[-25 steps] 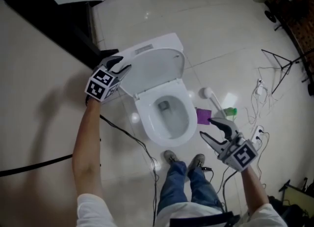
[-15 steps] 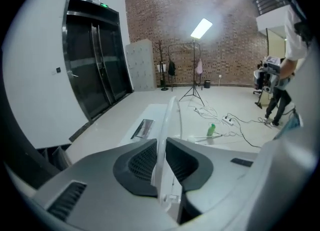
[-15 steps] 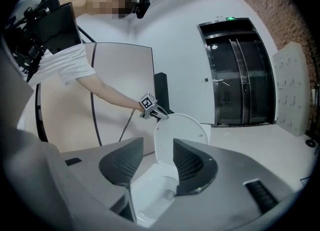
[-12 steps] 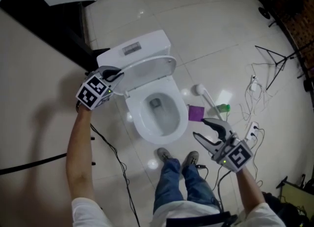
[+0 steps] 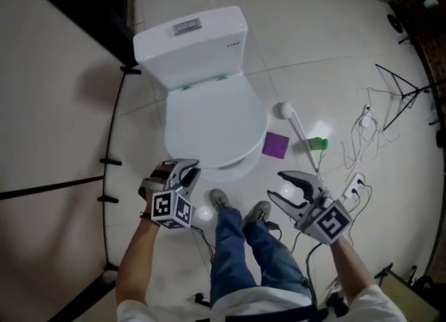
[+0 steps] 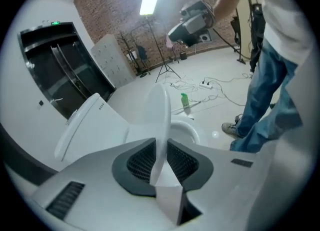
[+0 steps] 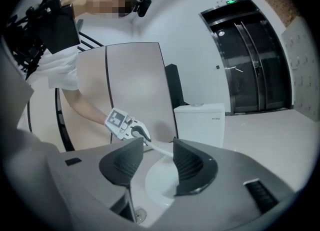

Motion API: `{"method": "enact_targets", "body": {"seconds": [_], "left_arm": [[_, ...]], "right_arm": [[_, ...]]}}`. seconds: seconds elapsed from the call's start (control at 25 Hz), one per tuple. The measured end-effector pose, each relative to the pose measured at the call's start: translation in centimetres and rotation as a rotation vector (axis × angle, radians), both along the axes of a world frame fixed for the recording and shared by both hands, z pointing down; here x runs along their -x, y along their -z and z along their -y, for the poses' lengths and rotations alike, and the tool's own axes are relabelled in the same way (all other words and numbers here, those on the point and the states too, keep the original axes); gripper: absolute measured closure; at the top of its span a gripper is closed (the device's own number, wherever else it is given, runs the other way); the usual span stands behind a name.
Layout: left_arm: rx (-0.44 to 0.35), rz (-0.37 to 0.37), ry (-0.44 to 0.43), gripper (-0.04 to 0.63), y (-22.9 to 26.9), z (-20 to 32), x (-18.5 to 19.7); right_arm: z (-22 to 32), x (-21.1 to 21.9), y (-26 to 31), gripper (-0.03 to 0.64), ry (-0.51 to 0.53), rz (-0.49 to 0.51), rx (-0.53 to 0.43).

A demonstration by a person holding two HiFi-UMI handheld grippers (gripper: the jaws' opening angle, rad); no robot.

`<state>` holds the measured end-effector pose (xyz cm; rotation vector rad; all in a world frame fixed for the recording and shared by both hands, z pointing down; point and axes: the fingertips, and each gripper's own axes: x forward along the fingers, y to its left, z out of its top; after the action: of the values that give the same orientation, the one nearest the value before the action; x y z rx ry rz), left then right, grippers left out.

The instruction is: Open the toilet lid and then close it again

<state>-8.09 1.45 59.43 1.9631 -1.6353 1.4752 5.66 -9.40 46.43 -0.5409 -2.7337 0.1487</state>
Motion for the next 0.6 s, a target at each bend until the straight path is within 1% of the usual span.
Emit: {"method": "enact_targets", "body": {"seconds": [0.08, 0.12, 0.16, 0.24, 0.36, 0.44, 0.6], "left_arm": [[0.001, 0.074, -0.001, 0.535, -3.7, -1.1, -2.2], [0.0, 0.095, 0.004, 0.533, -5.4, -1.5, -3.1], [0.001, 0.104, 0.011, 0.53, -7.2, -1.9, -3.9], [0.014, 0.098, 0.031, 0.521, -10.6, -2.4, -5.1], [0.052, 0.041, 0.074, 0.481, -15.7, -2.7, -6.1], [0.087, -0.011, 0.085, 0.462, -18.2, -2.9, -6.6], [0.164, -0.174, 0.12, 0.439, -22.2, -3.2, -7.1]], "right_arm": [[-0.3, -1.1, -3.0, 0.437, 0.015, -0.035, 0.011], [-0.5, -1.6, -4.5, 0.437, 0.023, -0.05, 0.014], [-0.7, -2.1, -5.9, 0.437, 0.033, -0.063, 0.014], [-1.4, -2.8, -8.5, 0.437, 0.057, -0.082, 0.008], [-2.8, -3.5, -11.7, 0.437, 0.086, -0.108, 0.005], [-3.9, -3.8, -13.2, 0.437, 0.11, -0.128, 0.005], [-5.5, -4.2, -15.0, 0.437, 0.126, -0.153, 0.015]]}}
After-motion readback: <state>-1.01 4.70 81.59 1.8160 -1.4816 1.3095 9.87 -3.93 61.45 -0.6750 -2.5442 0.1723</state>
